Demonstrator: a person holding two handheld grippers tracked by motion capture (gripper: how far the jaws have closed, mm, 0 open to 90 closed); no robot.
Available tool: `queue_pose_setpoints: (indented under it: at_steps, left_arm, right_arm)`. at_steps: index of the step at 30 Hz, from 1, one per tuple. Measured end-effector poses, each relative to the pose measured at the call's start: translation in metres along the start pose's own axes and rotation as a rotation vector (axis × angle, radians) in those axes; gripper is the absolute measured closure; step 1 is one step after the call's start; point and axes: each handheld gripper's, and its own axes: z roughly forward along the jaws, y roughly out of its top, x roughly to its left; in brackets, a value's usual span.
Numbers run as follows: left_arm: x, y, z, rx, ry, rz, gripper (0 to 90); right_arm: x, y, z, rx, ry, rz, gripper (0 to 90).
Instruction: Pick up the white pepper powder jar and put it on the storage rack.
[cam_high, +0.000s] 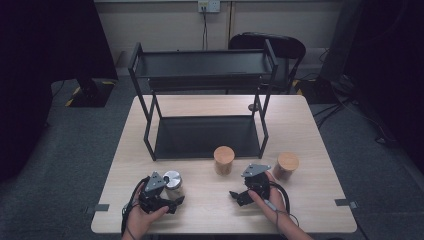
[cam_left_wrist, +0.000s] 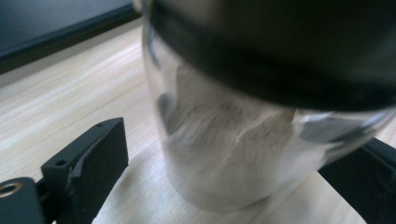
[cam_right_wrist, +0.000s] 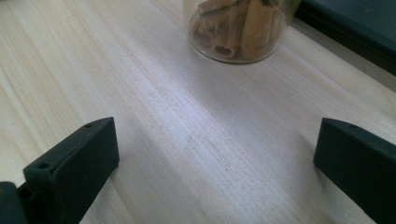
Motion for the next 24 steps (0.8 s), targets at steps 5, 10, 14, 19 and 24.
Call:
queue_pose_setpoints:
  at_steps: [5,10,14,19,24]
  left_arm:
    - [-0.001,0.002,0.002,-0.013,-0.016,-0.001,9.9]
    - [0.001,0.004,0.002,-0.037,-0.033,-0.006,13.9]
    - [0.001,0.006,0.002,-0.056,-0.041,0.003,19.3]
    - [0.001,0.009,0.004,-0.057,-0.038,0.021,24.8]
    - [0.001,0.012,0.004,-0.042,-0.025,0.035,29.2]
  right_arm:
    - [0.000,0.000,0.000,0.000,0.000,0.000,0.0]
    - [0.000,0.000,0.000,0.000,0.000,0.000,0.0]
    - [0.000,0.000,0.000,0.000,0.000,0.000,0.0]
    - [0.000,0.000,0.000,0.000,0.000,0.000,0.0]
    - [0.000,0.000,0.000,0.000,0.000,0.000,0.0]
